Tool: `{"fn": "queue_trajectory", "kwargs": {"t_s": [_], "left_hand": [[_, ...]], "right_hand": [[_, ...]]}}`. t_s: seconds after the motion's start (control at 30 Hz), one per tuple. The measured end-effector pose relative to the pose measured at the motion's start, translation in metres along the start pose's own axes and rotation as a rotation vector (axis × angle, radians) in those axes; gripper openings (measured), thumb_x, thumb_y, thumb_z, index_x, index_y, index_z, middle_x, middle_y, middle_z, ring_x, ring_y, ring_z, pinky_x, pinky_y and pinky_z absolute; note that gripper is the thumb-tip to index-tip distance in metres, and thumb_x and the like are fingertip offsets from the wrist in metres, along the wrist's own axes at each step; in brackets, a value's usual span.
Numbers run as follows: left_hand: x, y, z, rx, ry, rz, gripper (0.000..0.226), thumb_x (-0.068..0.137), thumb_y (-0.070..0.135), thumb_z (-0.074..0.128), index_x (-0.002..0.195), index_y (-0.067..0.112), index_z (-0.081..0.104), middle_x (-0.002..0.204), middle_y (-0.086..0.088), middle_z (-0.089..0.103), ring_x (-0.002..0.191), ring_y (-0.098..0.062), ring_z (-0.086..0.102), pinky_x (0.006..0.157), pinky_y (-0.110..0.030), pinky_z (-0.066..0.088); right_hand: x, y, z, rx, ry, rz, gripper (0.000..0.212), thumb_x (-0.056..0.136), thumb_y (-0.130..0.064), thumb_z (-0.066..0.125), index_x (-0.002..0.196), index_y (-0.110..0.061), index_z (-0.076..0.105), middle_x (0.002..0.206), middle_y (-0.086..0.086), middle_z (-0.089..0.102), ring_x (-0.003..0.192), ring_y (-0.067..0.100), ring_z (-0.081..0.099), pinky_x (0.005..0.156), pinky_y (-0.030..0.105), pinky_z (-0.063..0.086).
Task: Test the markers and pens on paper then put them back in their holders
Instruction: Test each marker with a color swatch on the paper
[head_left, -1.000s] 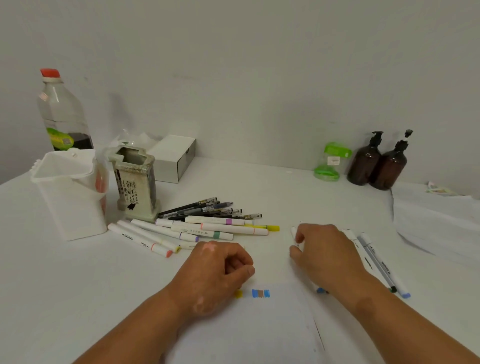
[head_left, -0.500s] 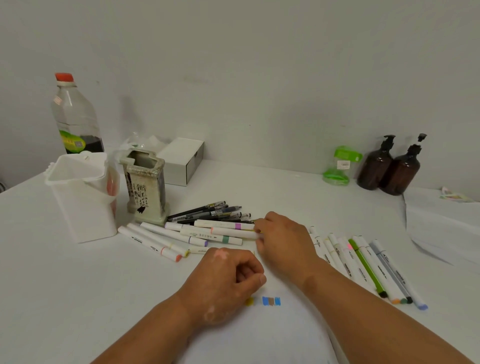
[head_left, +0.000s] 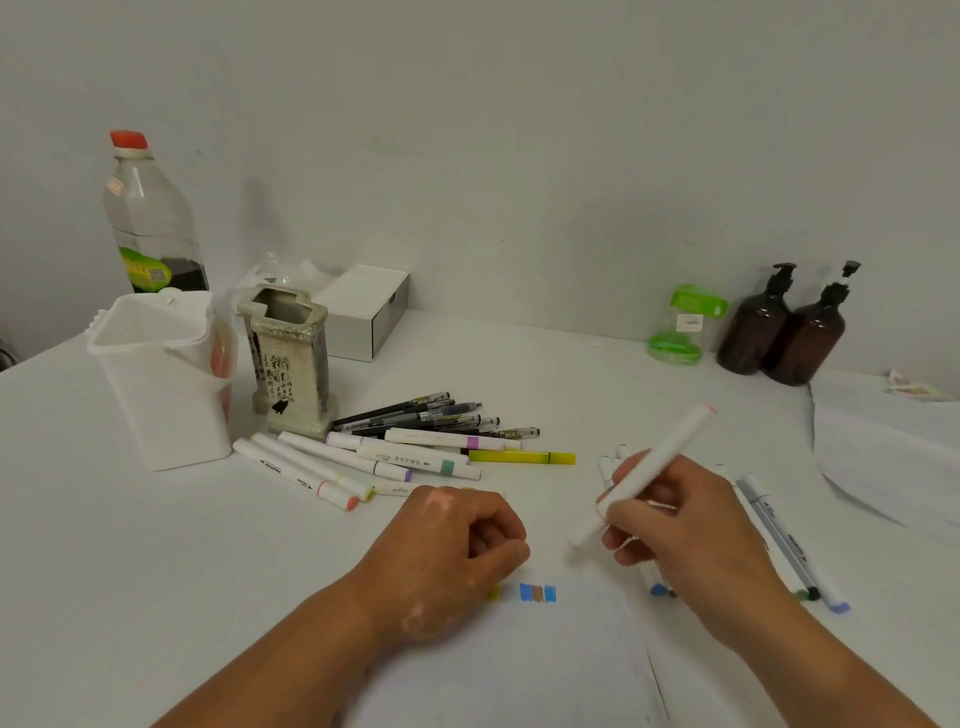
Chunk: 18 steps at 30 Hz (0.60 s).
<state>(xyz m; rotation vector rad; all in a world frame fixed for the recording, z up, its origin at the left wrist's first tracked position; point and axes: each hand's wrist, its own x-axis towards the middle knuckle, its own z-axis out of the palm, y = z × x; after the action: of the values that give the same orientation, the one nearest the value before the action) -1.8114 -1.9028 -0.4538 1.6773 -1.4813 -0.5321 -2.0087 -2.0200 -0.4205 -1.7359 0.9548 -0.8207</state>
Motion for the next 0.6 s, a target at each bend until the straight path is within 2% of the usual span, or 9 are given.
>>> {"fn": "queue_trajectory", "kwargs": {"t_s": [0.1, 0.2, 0.3, 0.43, 0.53, 0.6], "left_hand": [[-0.001, 0.004, 0.003, -0.001, 0.014, 0.014, 0.006, 0.087, 0.027, 0.074, 0.093, 0.028, 0.075, 0.076, 0.012, 0.07, 0.072, -0.004, 0.065, 0.063, -0.015, 0.052], [-0.004, 0.01, 0.006, -0.035, 0.015, 0.048, 0.015, 0.085, 0.025, 0.077, 0.098, 0.029, 0.073, 0.085, 0.018, 0.07, 0.078, -0.007, 0.067, 0.068, -0.015, 0.054], [-0.006, 0.013, 0.009, -0.011, 0.004, 0.091, 0.019, 0.085, 0.029, 0.076, 0.103, 0.033, 0.071, 0.091, 0.02, 0.069, 0.085, -0.007, 0.066, 0.075, -0.015, 0.053], [-0.008, 0.015, 0.013, 0.019, -0.003, 0.152, 0.019, 0.087, 0.027, 0.075, 0.103, 0.036, 0.071, 0.089, 0.018, 0.071, 0.087, -0.011, 0.066, 0.076, -0.017, 0.051], [-0.007, 0.014, 0.014, 0.05, 0.031, 0.136, 0.02, 0.085, 0.027, 0.076, 0.1, 0.04, 0.071, 0.089, 0.021, 0.07, 0.086, -0.009, 0.065, 0.076, -0.019, 0.052], [-0.006, 0.012, 0.013, 0.063, 0.054, 0.121, 0.022, 0.083, 0.026, 0.078, 0.098, 0.041, 0.07, 0.088, 0.022, 0.07, 0.085, -0.01, 0.065, 0.077, -0.022, 0.054]], "right_hand": [[-0.013, 0.01, -0.003, 0.227, -0.081, 0.061, 0.029, 0.086, 0.006, 0.068, 0.082, -0.022, 0.074, 0.091, 0.011, 0.078, 0.074, 0.029, 0.075, 0.056, 0.029, 0.058], [-0.019, 0.015, 0.0, 0.341, -0.137, 0.075, 0.016, 0.082, -0.004, 0.078, 0.087, -0.019, 0.078, 0.091, 0.012, 0.077, 0.079, 0.025, 0.074, 0.06, 0.027, 0.057], [-0.022, 0.017, 0.001, 0.335, -0.178, 0.079, 0.026, 0.068, -0.017, 0.09, 0.091, -0.022, 0.08, 0.084, 0.004, 0.075, 0.077, 0.018, 0.072, 0.063, 0.028, 0.057], [-0.025, 0.015, 0.0, 0.275, -0.284, 0.048, 0.028, 0.081, -0.003, 0.08, 0.095, -0.028, 0.08, 0.081, -0.002, 0.073, 0.068, 0.01, 0.068, 0.061, 0.023, 0.056], [-0.025, 0.014, -0.002, 0.266, -0.279, 0.023, 0.027, 0.08, -0.012, 0.081, 0.101, -0.028, 0.079, 0.082, -0.001, 0.071, 0.066, 0.014, 0.067, 0.061, 0.027, 0.056], [-0.024, 0.013, -0.004, 0.265, -0.246, 0.021, 0.023, 0.074, -0.022, 0.081, 0.097, -0.025, 0.079, 0.076, 0.003, 0.071, 0.064, 0.018, 0.066, 0.06, 0.029, 0.056]]}}
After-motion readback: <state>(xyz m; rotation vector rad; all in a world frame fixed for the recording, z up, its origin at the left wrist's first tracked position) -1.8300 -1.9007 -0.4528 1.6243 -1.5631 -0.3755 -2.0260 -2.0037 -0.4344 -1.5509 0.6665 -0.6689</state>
